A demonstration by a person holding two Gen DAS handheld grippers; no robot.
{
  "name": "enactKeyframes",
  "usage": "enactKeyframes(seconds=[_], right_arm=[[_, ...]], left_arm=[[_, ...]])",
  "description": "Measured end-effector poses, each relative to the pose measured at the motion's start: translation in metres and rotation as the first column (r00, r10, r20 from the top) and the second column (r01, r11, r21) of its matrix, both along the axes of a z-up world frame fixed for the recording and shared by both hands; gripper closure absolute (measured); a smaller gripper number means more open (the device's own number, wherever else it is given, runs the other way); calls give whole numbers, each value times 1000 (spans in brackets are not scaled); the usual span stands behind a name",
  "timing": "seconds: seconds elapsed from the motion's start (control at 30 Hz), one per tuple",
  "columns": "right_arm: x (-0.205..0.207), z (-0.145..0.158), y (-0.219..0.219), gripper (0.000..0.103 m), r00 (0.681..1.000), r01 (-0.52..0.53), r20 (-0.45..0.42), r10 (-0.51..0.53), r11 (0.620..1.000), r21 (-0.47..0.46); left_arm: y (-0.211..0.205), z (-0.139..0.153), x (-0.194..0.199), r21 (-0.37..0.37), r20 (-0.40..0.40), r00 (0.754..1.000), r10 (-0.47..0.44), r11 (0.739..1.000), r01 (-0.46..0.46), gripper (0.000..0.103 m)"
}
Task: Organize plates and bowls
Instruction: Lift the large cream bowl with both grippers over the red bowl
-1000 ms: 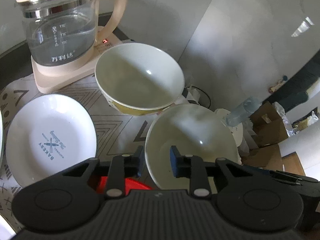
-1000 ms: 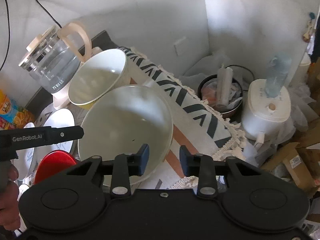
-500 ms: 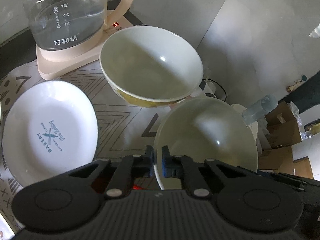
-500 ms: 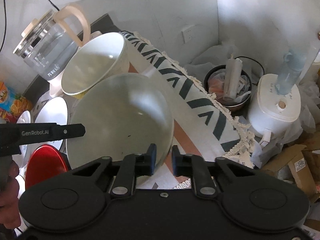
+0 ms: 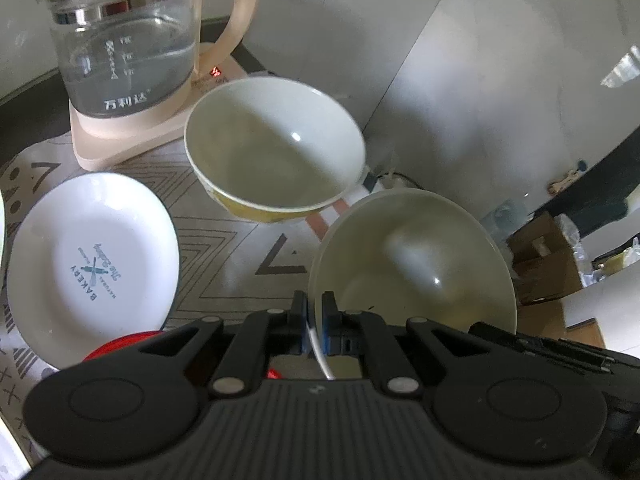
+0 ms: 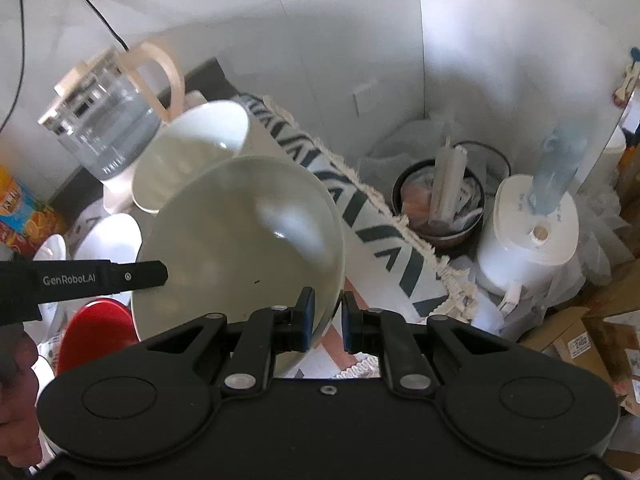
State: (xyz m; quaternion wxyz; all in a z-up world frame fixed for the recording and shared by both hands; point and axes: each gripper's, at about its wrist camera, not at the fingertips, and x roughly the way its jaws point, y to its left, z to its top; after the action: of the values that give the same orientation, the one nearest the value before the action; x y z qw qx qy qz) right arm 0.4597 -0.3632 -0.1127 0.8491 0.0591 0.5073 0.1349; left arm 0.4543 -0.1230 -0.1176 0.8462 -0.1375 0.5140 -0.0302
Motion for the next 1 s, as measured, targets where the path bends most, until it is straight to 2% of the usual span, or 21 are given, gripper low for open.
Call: enactKeyframes(seconds=[0.5, 1.0], right_arm=[[-40, 53, 20, 89, 992, 22, 123, -25, 1000, 21], [-82, 63, 54, 89, 991, 19, 131, -21, 1000, 20]], left_arm=[[31, 52, -42, -34, 112, 994, -4, 999, 8, 98], [70, 62, -80, -42, 123, 992, -9, 999, 14, 98]])
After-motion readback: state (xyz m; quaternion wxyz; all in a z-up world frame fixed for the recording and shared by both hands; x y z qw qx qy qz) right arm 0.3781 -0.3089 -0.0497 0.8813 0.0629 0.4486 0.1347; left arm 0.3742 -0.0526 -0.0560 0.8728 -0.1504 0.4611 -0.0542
